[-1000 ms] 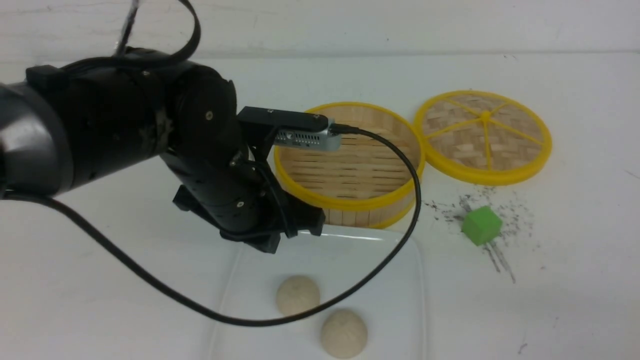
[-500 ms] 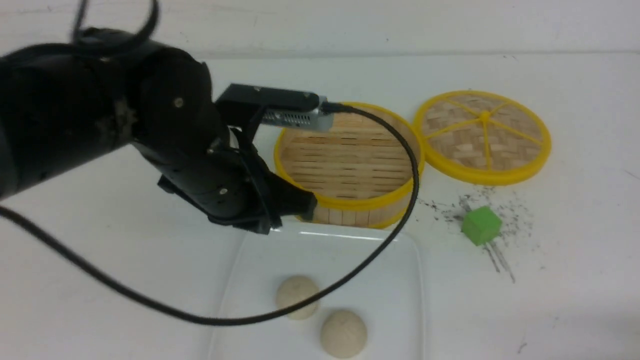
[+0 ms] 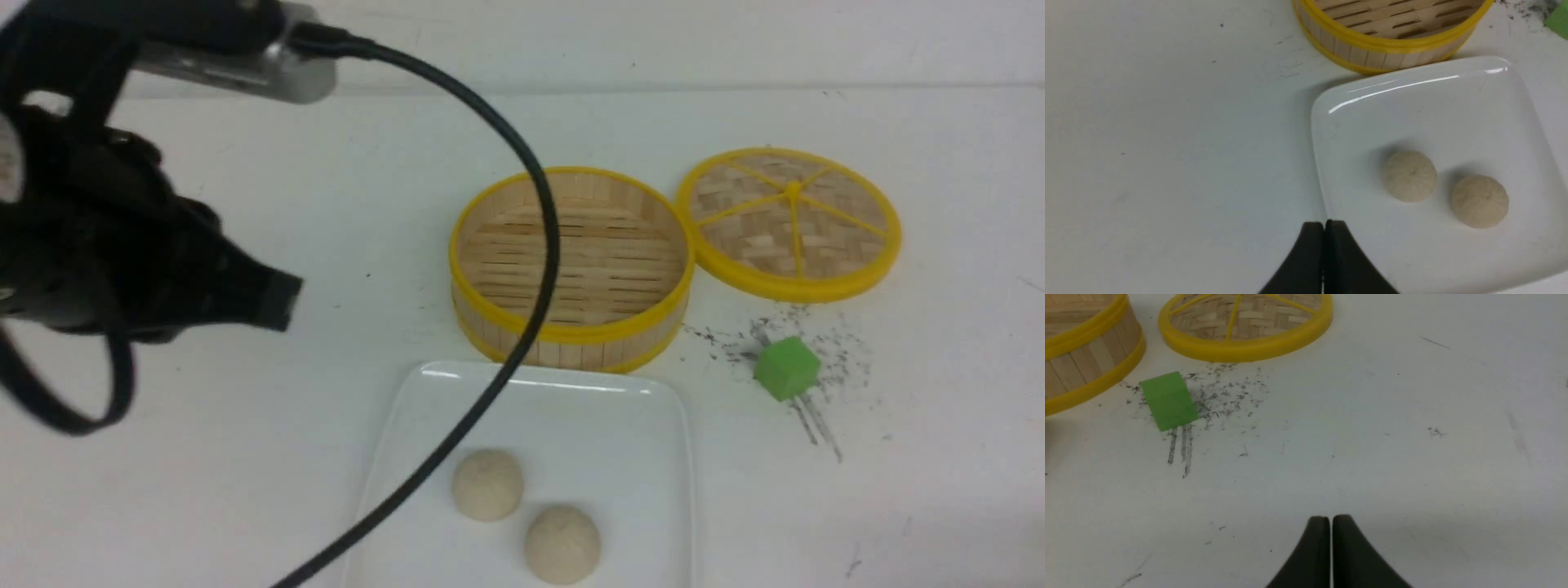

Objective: Put the steamed buns into the plate on the white tablecloth.

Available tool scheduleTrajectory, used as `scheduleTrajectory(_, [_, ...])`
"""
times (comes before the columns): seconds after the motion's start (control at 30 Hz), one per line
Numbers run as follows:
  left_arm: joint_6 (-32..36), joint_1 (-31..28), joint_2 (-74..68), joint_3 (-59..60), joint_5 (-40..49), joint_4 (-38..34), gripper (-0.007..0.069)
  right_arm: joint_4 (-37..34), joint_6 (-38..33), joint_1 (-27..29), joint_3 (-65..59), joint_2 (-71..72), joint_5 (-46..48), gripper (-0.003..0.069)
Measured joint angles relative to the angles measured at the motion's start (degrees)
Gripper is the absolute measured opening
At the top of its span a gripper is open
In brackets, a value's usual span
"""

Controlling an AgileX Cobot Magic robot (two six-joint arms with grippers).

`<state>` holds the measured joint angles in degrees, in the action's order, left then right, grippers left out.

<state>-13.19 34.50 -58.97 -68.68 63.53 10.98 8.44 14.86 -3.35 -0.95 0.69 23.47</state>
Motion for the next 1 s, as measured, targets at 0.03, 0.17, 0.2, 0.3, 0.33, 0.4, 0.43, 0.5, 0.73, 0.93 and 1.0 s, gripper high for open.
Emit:
scheduleTrajectory(0.03, [0.0,0.0,1.4,0.1,0.9,0.4,0.0022,0.0,0.0,0.0,0.0,0.0,0.0,0.0034])
scheduleTrajectory(0.17, [0.0,0.0,9.1,3.6,2.8,-0.2,0.0022,0.0,0.0,0.0,0.0,0.0,0.0,0.0039])
scheduleTrajectory(0.2, [0.0,0.0,11.8,5.9,2.5,-1.6,0.0022,0.0,0.0,0.0,0.0,0.0,0.0,0.0041])
scheduleTrajectory(0.3, [0.0,0.0,17.1,12.3,-0.4,-5.1,0.0022,0.0,0.0,0.0,0.0,0.0,0.0,0.0044])
scheduleTrajectory(0.33, [0.0,0.0,20.9,17.4,-3.9,-8.2,0.0022,0.0,0.1,0.0,0.0,0.0,0.0,0.0046])
scheduleTrajectory(0.4, [0.0,0.0,23.4,21.3,-7.9,-10.3,0.0022,0.0,0.1,0.0,0.0,0.0,0.0,0.0047])
scheduleTrajectory(0.43, [-0.1,0.0,27.0,26.8,-15.8,-12.6,0.0022,0.0,0.1,0.0,0.0,0.0,0.0,0.0048])
scheduleTrajectory(0.5, [-0.8,0.0,29.2,31.3,-23.0,-14.1,0.0022,0.0,0.1,0.0,0.0,0.0,0.0,0.0050])
scheduleTrajectory(0.73, [-2.6,0.0,32.4,38.2,-38.4,-17.0,0.0022,0.0,0.1,0.0,0.0,0.0,0.0,0.0056])
scheduleTrajectory(0.93, [-2.8,0.0,32.4,39.7,-38.5,-15.2,0.0029,0.0,0.1,0.0,0.0,0.0,0.0,0.0065])
scheduleTrajectory(1.0, [-2.8,0.0,32.4,39.7,-37.5,-15.1,0.0032,0.0,0.1,0.0,0.0,0.0,0.0,0.0069])
